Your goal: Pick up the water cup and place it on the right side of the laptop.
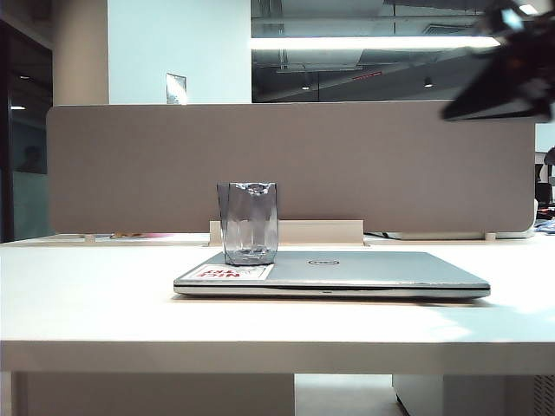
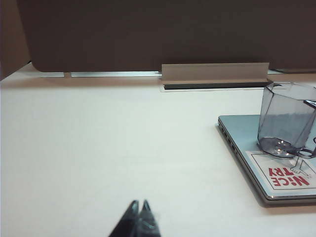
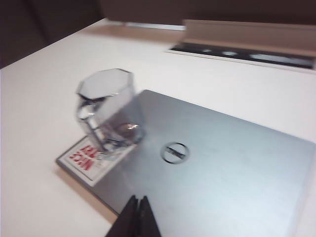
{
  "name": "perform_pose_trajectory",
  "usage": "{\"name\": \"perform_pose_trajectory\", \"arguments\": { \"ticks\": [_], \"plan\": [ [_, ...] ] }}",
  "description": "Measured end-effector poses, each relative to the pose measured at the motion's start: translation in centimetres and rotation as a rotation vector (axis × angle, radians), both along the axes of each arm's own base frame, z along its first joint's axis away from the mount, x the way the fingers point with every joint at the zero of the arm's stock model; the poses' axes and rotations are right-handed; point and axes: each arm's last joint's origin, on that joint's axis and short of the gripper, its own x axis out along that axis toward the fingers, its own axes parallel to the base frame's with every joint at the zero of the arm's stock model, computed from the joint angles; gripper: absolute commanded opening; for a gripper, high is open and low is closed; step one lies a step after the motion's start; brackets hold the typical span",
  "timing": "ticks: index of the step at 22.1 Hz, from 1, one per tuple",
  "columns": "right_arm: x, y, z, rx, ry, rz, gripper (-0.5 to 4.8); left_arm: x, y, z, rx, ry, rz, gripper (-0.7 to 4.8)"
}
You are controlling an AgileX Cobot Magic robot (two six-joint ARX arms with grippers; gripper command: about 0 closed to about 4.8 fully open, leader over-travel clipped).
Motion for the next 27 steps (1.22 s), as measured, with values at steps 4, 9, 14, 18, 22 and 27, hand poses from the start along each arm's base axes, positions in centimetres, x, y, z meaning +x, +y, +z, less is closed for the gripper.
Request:
{"name": "perform_pose_trajectory", "arguments": {
  "ticks": [4, 9, 14, 18, 22, 27],
  "plan": [
    [1.3, 1.9, 0.0, -0.028, 0.015, 0.018, -0.09, 0.0, 0.0, 0.0, 0.000, 0.003, 0.000, -0.04],
    [3.0, 4.6, -0.5, -0.045, 0.047, 0.084, -0.09, 0.0, 0.0, -0.1, 0.000, 0.008, 0.000, -0.04],
    [3.5, 8.0, -1.5, -0.074, 0.075, 0.145, -0.09, 0.0, 0.0, -0.1, 0.001, 0.008, 0.000, -0.04],
    [4.5, 10.3, -1.9, -0.084, 0.088, 0.192, -0.09, 0.0, 0.0, -0.1, 0.001, 0.007, 0.000, -0.04],
    [5.4, 12.9, -2.0, -0.094, 0.090, 0.226, -0.09, 0.0, 0.0, -0.1, 0.001, 0.007, 0.000, -0.04],
    [6.4, 16.3, -1.9, -0.092, 0.091, 0.285, -0.09, 0.0, 0.0, -0.1, 0.001, 0.008, 0.000, -0.04]
  ]
}}
